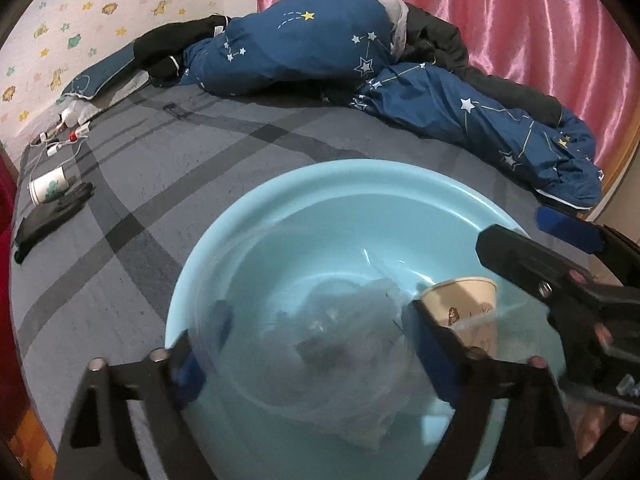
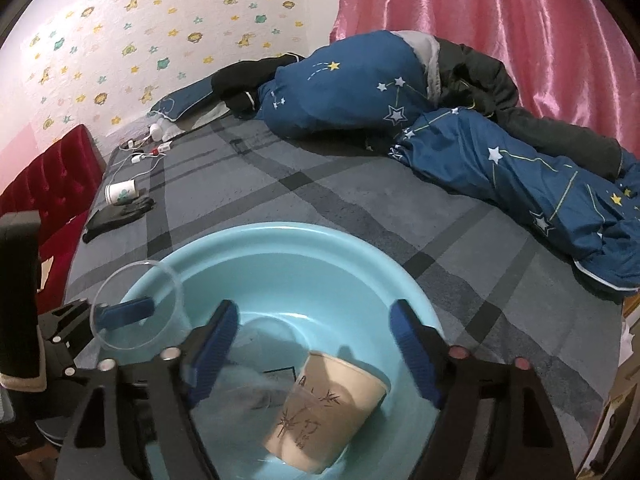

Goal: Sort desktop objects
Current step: 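Lower the bowl and cup into the basin and open both tools, then withdraw both tools from the basin toward the remaining items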

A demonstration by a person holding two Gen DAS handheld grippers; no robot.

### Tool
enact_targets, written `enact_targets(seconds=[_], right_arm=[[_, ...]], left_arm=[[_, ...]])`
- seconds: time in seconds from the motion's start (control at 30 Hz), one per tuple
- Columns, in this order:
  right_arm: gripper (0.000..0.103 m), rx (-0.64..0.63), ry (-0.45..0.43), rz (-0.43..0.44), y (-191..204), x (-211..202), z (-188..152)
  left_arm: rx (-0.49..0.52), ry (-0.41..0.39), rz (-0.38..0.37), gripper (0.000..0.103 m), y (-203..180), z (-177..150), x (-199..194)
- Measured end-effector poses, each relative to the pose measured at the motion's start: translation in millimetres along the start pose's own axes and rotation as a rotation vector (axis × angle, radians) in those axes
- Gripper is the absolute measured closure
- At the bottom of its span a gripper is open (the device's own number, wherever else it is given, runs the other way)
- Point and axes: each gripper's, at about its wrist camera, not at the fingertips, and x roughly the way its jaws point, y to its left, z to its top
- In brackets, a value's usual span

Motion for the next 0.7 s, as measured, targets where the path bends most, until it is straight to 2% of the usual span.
enact_targets(seconds=[0.03,0.1,0.13,0.17,0.7], right_arm=[[0.003,0.003,-0.001,-0.007,-0.8,-1.2,0.1],[0.001,0.007,0.001,-0.020,-1.6,-4.3,0.8],[0.000,0.008,0.002,-0.026,-2.1,-6.5,1.7],[0.000,0.010,0.002,-0.029,-2.3,-8.8,2.1],[0.000,0.035,-0.043,-0.025,2.4,-80.8,-1.1]], left_arm=[[0.002,0.002,0.007,0.011,-1.1,-0.5,-1.3],[0.014,0.007,0.025,0.009,-4.3,-1.4,-4.0],[0.015,0.006,0.028,0.003,-5.4,-1.9,-6.0],[0.015,0.003,0.030,0.000,-6.8,-2.5,-8.1],[0.015,-0.039,0.043,0.000,-14.4,-16.6,-69.1]])
